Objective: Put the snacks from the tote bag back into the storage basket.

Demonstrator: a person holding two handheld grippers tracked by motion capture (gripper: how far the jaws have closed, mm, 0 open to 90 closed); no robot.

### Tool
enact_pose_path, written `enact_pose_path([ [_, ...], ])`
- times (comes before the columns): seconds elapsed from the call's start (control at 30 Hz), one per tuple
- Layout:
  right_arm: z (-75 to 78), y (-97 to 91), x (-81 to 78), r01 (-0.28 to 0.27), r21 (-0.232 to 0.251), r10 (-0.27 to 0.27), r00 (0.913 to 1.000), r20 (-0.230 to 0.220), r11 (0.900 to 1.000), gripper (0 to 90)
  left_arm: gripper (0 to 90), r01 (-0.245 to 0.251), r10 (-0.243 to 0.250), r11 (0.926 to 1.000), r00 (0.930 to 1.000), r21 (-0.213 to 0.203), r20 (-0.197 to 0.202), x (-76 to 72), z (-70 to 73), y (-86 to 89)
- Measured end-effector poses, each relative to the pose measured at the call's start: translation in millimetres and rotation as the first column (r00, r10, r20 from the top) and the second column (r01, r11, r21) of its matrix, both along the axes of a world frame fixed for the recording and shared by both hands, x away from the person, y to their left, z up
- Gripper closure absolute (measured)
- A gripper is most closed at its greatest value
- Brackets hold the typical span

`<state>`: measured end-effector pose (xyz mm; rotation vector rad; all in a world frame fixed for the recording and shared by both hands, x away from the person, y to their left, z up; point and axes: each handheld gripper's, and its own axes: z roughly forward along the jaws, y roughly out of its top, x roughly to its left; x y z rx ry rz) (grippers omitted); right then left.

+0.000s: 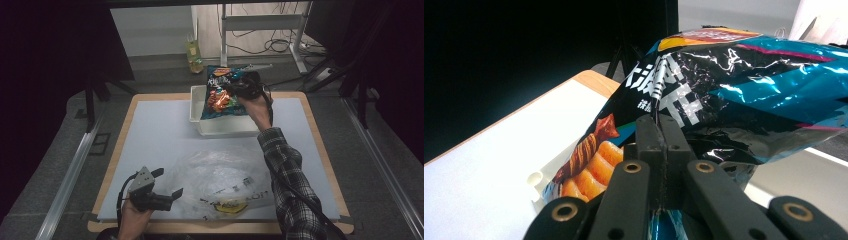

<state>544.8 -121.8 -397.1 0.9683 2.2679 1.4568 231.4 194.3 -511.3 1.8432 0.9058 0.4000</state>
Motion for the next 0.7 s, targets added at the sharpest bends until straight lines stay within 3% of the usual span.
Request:
enact_pose_path([
  [0.7,-6.5,30.0,21.1,-0.026,-0.042,0.027,0.9995,0.018,0.9988,89.5,0.8,0.001,-0.001,1.0000,1.0000,0.006,-0.001,0.2,-0.5,-0.2],
])
